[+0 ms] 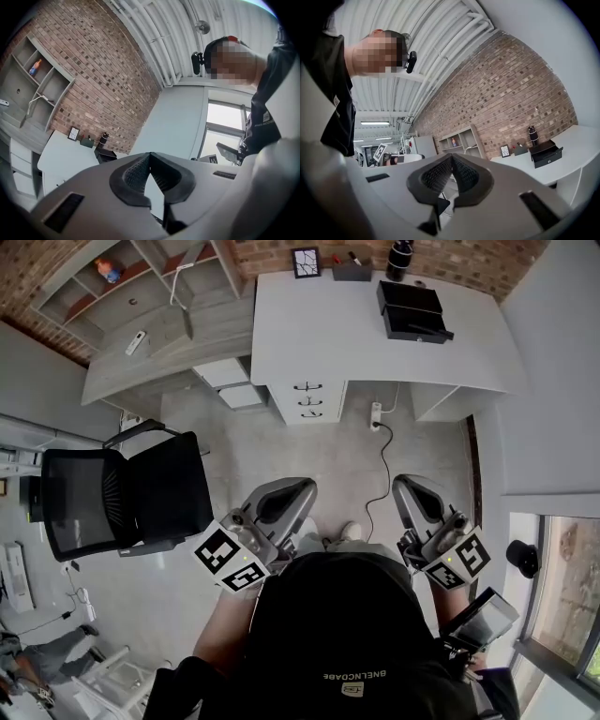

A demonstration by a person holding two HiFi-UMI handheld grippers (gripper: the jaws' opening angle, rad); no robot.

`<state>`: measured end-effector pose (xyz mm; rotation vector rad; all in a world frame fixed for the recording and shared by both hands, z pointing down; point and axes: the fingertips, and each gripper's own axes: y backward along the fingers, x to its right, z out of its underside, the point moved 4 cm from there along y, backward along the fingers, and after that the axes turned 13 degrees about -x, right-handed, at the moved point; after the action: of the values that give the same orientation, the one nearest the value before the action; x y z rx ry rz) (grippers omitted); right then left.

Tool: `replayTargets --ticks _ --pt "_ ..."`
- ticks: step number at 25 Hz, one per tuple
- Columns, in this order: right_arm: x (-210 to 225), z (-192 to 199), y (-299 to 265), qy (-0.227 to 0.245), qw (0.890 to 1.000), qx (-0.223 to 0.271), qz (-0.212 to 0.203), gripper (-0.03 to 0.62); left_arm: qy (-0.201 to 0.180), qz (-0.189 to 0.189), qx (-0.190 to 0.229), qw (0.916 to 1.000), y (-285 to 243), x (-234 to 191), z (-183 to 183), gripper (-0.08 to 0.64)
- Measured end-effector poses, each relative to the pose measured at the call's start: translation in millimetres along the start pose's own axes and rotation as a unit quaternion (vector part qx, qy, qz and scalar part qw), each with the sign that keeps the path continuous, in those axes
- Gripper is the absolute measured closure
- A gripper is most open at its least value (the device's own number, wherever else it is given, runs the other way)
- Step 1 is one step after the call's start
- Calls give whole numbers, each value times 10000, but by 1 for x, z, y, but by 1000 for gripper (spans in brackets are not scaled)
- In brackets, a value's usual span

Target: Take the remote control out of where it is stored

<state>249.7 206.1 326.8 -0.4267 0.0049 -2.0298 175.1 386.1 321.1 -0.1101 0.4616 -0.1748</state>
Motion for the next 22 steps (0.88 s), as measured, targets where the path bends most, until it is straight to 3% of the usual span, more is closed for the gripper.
replayTargets --ticks 8,22 --pt "-1 2 -4 -81 10000 -36 39 586 20 -220 -7 9998 5 -8 3 552" --pt "-27 10 -27 -127 9997 -69 181 586 205 -111 -18 9997 41 -33 12 552"
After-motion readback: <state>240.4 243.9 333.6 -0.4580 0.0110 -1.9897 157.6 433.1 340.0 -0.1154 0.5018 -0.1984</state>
